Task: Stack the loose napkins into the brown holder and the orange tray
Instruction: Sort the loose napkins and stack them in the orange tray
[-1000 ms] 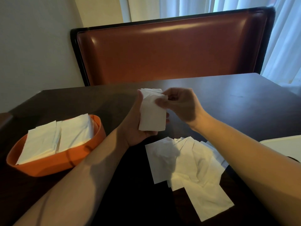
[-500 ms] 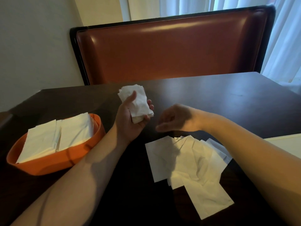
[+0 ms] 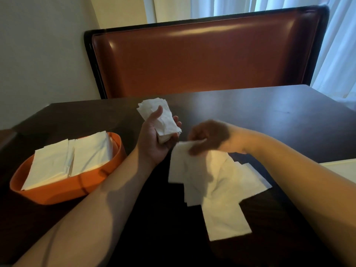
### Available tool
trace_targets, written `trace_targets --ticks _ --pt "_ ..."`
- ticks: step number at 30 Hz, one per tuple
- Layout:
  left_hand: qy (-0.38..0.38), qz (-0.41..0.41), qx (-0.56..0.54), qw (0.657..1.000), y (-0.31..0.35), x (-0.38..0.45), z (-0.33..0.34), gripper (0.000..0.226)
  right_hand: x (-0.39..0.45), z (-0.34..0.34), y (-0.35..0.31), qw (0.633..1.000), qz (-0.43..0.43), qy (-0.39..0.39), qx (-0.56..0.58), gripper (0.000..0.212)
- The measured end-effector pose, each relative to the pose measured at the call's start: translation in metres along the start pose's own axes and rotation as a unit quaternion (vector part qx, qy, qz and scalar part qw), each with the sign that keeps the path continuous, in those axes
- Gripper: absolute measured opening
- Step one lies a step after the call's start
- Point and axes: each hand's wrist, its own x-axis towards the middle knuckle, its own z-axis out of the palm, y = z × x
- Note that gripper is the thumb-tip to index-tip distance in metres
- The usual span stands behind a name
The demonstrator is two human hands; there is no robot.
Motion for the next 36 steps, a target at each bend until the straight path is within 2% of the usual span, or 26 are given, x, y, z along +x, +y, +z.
trace_targets --ticks 2,4,6,9,11,13,14,16,17,21,23,26,30,33,36 --pt "-0.006 -0.018 -0.014 1.000 0.000 0.000 -0.002 0.064 -0.001 -0.007 0.003 0.992 -0.021 0.079 0.099 0.003" --pt "-0.042 -0.022 -0.005 0.999 0.002 -0.002 -0.003 0.081 -0.001 -0.012 0.005 0.967 -0.051 0.138 0.209 0.009" --pt "-0.042 0.010 0.054 0.998 0.002 -0.004 0.000 0.077 -0.001 -0.015 0.005 0.931 -0.066 0.166 0.319 0.017" --pt "-0.050 0.020 0.137 0.989 -0.001 -0.010 0.005 0.058 -0.002 -0.017 0.002 0.898 -0.067 0.181 0.395 0.015" --pt "-0.072 0.002 0.165 0.984 -0.002 -0.016 0.007 0.050 -0.004 -0.018 -0.003 0.886 -0.078 0.162 0.428 0.018" --pt "-0.107 -0.015 0.166 0.980 -0.002 -0.020 0.009 0.053 -0.006 -0.019 -0.006 0.878 -0.089 0.133 0.451 0.019" --pt "-0.135 -0.026 0.154 0.978 -0.002 -0.020 0.009 0.055 -0.007 -0.018 -0.006 0.891 -0.085 0.136 0.425 0.017" --pt "-0.176 -0.055 0.122 0.975 -0.001 -0.023 0.012 0.057 -0.005 -0.013 -0.006 0.939 -0.055 0.186 0.283 0.014" --pt "-0.195 -0.066 0.122 0.971 -0.001 -0.024 0.013 0.062 -0.003 -0.010 -0.005 0.950 -0.040 0.214 0.224 0.015" --pt "-0.228 -0.092 0.136 0.960 -0.004 -0.024 0.014 0.075 0.005 -0.001 -0.004 0.946 -0.063 0.290 0.127 0.023" --pt "-0.219 -0.079 0.153 0.960 -0.005 -0.023 0.010 0.074 0.006 -0.001 -0.003 0.937 -0.073 0.323 0.112 0.024" --pt "-0.186 -0.059 0.178 0.964 -0.005 -0.025 0.012 0.057 0.008 0.003 -0.002 0.935 -0.075 0.333 0.094 0.029" --pt "-0.166 -0.078 0.139 0.973 -0.003 -0.028 0.015 0.036 0.010 0.004 -0.001 0.928 -0.071 0.358 0.082 0.039" --pt "-0.153 -0.071 0.113 0.979 -0.002 -0.027 0.014 0.039 0.009 0.000 -0.002 0.925 -0.046 0.350 0.143 0.031" --pt "-0.151 -0.054 0.107 0.981 -0.003 -0.027 0.016 0.041 0.008 -0.002 -0.002 0.923 -0.019 0.345 0.167 0.010"
